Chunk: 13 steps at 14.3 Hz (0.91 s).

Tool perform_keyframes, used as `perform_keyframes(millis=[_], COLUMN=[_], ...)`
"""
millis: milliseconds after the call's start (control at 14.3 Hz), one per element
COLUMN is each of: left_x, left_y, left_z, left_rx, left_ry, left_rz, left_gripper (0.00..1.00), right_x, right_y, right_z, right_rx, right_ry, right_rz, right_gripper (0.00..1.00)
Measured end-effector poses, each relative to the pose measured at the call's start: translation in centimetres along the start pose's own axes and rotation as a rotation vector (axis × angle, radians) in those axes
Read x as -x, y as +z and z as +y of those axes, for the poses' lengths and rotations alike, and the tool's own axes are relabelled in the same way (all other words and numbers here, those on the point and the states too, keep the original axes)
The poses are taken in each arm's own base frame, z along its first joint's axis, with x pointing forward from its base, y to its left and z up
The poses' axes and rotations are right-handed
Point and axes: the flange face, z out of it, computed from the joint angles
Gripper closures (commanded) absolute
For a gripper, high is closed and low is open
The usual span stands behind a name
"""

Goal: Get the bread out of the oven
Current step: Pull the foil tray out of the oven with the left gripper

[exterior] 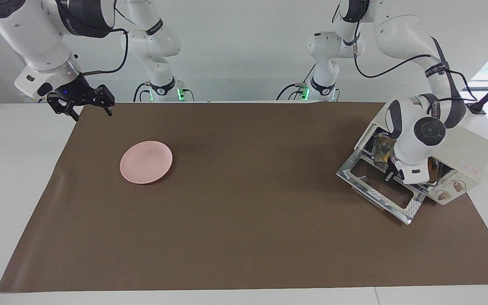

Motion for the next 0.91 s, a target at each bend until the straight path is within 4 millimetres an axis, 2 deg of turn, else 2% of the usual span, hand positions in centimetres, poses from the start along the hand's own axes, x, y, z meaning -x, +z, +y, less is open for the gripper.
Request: perform_keyframes(millis=[209, 348, 418, 557, 697, 836, 906], left_x=[1.3, 3.7, 6.0, 13.0, 22.2, 30.4, 33.2], left_y=[-3.4, -6.8, -8.5, -11.1, -12.3, -12.8, -13.0], left_z=[2.7, 6.4, 9.0, 14.7, 19.5, 22.9, 24.0], left_rx=[0.022, 0.049, 0.075, 0.115, 0.143, 0.206, 0.244], left_ry=[0.043, 0.102, 0.146, 0.272, 0.411, 0.513, 0.545], left_rz=[0.037, 0.073, 0.091, 0.122, 0.122, 0.089, 0.083], left_gripper=[1.00, 1.00, 1.00, 1.00, 1.00, 1.00, 1.00], right_x=[0.0, 0.0, 0.0, 0.0, 0.0, 0.1, 0.2], right_y=[0.0, 0.0, 0.0, 0.0, 0.0, 0.0, 0.0], right_z=[0.0, 0.0, 0.0, 0.0, 0.1, 0.4, 0.6], right_rx=[0.000, 0.000, 0.000, 0.000, 0.000, -0.001, -0.002], right_ry=[0.000, 0.000, 0.000, 0.000, 0.001, 0.008, 0.012], right_rz=[0.000, 0.000, 0.000, 0.000, 0.000, 0.000, 0.000], right_gripper=[0.00, 0.00, 0.00, 0.00, 0.00, 0.00, 0.00])
